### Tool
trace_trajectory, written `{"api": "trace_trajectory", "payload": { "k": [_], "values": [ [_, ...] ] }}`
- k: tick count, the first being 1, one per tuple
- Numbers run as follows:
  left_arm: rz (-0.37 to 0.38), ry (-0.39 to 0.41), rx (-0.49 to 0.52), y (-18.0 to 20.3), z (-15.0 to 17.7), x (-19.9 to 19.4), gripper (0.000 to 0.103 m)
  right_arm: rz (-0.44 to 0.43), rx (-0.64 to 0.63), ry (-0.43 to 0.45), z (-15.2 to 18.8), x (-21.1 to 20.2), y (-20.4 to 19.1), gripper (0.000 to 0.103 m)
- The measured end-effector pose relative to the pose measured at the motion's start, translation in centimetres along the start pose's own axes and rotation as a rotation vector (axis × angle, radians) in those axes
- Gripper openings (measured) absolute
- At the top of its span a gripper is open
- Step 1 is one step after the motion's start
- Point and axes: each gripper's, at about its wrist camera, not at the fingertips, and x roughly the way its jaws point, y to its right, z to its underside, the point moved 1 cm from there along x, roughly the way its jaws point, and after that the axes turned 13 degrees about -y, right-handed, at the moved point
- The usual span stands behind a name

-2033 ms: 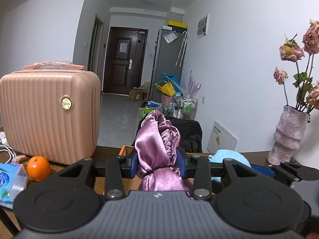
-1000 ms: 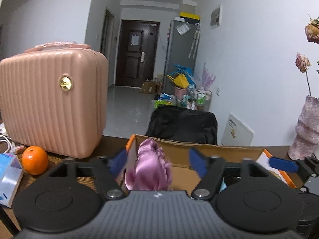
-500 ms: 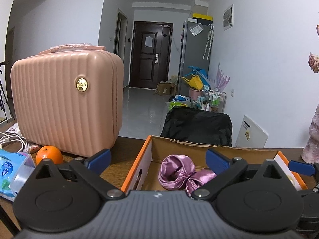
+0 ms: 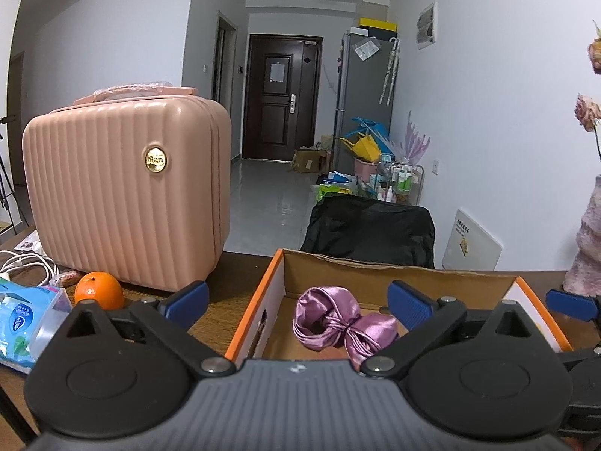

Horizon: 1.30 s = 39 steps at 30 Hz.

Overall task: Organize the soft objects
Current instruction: 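Open both grippers to drop the scrunchie and blue ball into the box, then move both grippers back from the box toward the lavender pouch and towel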

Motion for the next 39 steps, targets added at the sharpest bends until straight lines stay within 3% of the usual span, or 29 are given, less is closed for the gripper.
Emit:
{"api": "trace_trajectory", "payload": {
  "k": [20,39],
  "values": [
    [0.018,0.000,0.093,-0.4,4.3,-4.5,0.103,0.007,0.011,0.009,3.8,-5.8,0.9,0.103],
    [0.031,-0.025,0.111,-1.8,9.4,-9.4,0.103,0.001,0.073,-0.016,8.7,-11.1,0.7,0.103]
  ]
}}
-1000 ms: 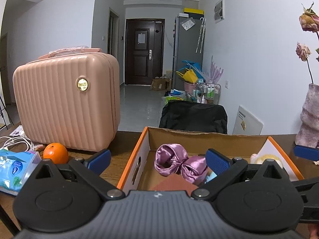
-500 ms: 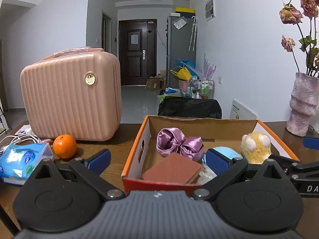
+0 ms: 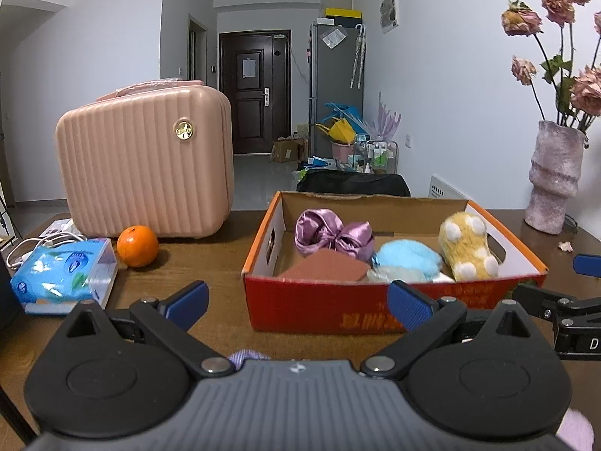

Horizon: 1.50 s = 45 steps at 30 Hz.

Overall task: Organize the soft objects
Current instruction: 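Move both grippers back from the box toward the lavender pouch and towel, then grasp the rolled lilac towel with the right gripper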

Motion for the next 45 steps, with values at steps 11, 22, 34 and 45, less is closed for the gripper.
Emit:
{"api": "trace_trajectory", "payload": {
  "k": [11,22,34,45],
  "values": [
    [0.027,-0.016,0.008,-0.8,2.8,-2.7,0.103,-0.017,-0.014,-0.023,3.2,-3.2,-0.5,0.103],
    [0.044,-0.046,0.040,-1.0,6.0,-5.4,0.103,-0.025,-0.030,-0.034,6.0,-6.2,-1.5,0.103],
    [0.051,-0.081,0.050,-2.0,9.4,-7.9,0.103,-0.038,-0.030,-0.080,8.7,-7.9,-2.7,0.103],
    [0.055,-0.124,0.023,-3.6,9.9,-6.9,0.103,-0.024,-0.058,-0.146,9.7,-6.6,-3.5,0.103]
  ]
}}
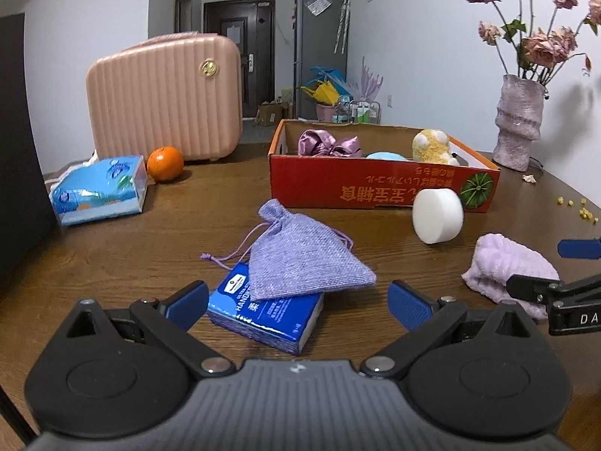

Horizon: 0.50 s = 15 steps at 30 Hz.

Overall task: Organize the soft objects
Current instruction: 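Grasp the rolled lilac towel with the right gripper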

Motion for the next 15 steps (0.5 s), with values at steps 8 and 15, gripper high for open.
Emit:
{"api": "trace_trajectory", "payload": {
  "k": [8,15],
  "values": [
    [0.011,-0.013,-0.016,-0.5,0.0,0.2,0.103,0.000,0.006,-0.060,0.1,1.7,0.3,0.096],
    [0.010,-0.015,-0.015,-0.4,-0.1,0.2,0.103,-0.003,-0.005,-0.117,0.3,3.2,0.1,0.071]
  ]
}}
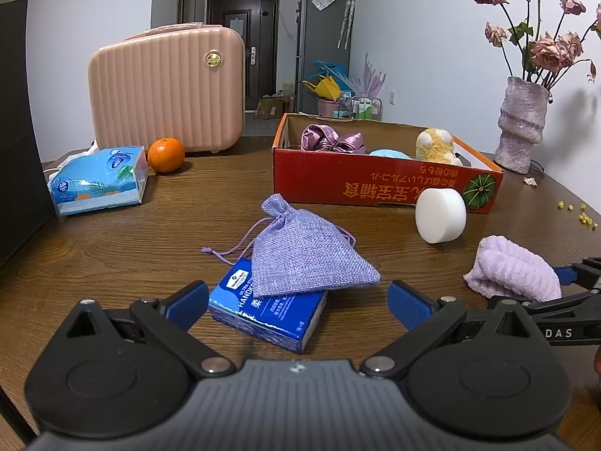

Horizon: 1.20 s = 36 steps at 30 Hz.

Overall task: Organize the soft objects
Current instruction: 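Grasp the rolled lilac towel with the right gripper, then grasp the blue handkerchief tissue pack with the left gripper while the right gripper holds the towel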

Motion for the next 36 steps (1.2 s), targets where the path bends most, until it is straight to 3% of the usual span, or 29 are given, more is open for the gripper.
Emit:
{"api": "trace_trajectory", "payload": {
  "k": [11,22,36],
  "values": [
    [0.001,-0.004,0.000,0.1,0.0,0.0,0.103,-0.022,-0.038,0.009,0.2,-0.3,-0.6,0.043],
    [-0.010,-0.015,0.001,0.1,0.0,0.4,0.103,-0.057,0.036,0.150,0.0,-3.1,0.8,0.041],
    [-0.081,-0.096,-0.022,-1.5,-0.8,3.5,0.103,-0.063,0.052,0.156,-0.1,-3.0,1.2,0.041]
  ]
}}
